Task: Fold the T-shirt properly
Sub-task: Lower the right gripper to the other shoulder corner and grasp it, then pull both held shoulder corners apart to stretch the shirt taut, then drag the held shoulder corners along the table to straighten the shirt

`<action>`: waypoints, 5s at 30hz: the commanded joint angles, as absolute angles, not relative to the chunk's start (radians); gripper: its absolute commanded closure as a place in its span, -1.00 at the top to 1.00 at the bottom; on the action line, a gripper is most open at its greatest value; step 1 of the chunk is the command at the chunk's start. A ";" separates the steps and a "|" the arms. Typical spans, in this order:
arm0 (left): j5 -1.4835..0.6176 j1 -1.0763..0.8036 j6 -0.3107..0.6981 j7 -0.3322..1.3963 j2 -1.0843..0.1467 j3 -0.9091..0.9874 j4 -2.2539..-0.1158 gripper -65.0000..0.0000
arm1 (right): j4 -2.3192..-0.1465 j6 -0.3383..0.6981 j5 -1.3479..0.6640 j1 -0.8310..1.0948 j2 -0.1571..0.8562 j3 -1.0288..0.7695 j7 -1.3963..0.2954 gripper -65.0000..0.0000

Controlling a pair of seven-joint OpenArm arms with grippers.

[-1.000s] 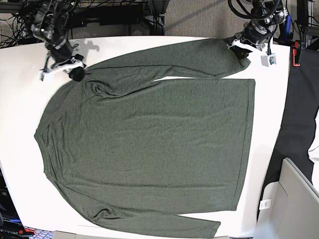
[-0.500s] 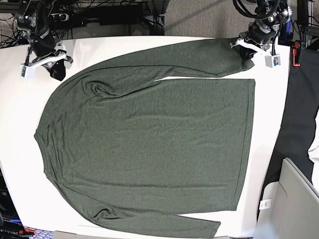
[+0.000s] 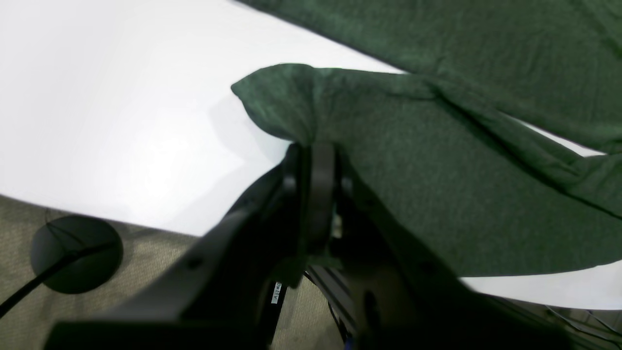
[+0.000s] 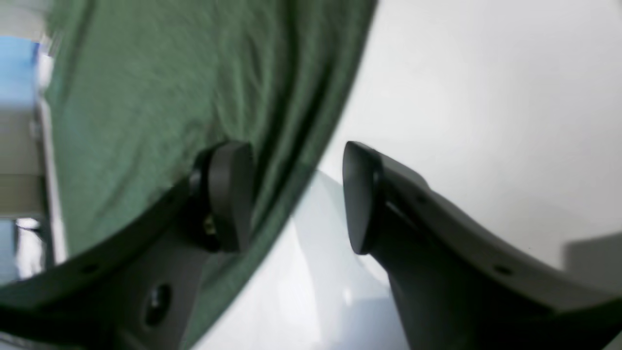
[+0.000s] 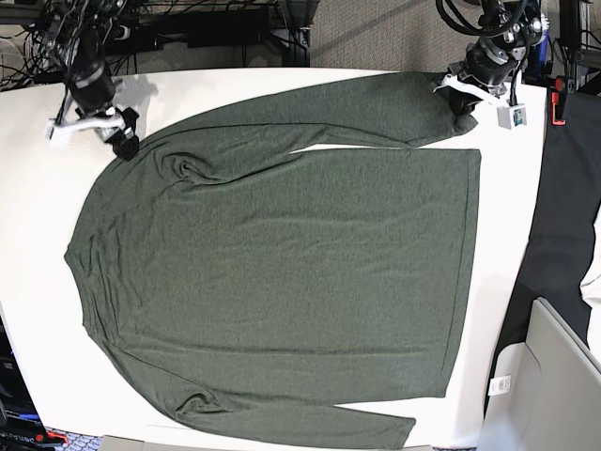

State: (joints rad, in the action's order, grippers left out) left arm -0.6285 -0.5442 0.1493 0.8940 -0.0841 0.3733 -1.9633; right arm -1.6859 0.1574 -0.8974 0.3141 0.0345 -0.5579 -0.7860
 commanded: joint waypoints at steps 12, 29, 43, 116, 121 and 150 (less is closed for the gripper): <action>-0.634 -0.549 0.151 0.885 -0.093 0.375 -1.977 -1.00 | -1.555 0.131 -0.872 0.197 -0.007 -0.561 -0.816 -0.06; -0.634 -0.547 0.151 0.886 -0.093 0.375 -1.975 -1.00 | -1.532 0.157 -0.877 0.154 -0.013 -0.562 -0.817 -0.96; -0.636 -0.549 0.151 0.886 -0.093 0.377 -1.977 -1.00 | -1.816 0.340 -0.877 0.302 -0.008 -0.582 -0.817 -0.98; -0.634 -0.265 0.153 0.759 -0.154 0.196 -1.810 -0.45 | -1.836 0.337 -0.661 0.097 0.010 -0.737 -0.802 -0.47; -0.636 -0.274 0.153 0.759 -0.177 0.196 -1.813 -0.33 | -1.836 0.337 -0.661 0.096 0.012 -0.737 -0.802 -0.46; -0.642 -0.412 0.153 1.070 -0.177 0.209 -1.952 -0.14 | -1.868 0.337 -0.661 0.166 0.015 -0.742 -0.806 -0.46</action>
State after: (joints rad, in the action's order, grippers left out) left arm -0.6357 -0.4129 0.1501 1.0760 -0.1738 0.2020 -1.9362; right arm -1.8446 0.3264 -0.6418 0.1719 0.0051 -0.7383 -0.8333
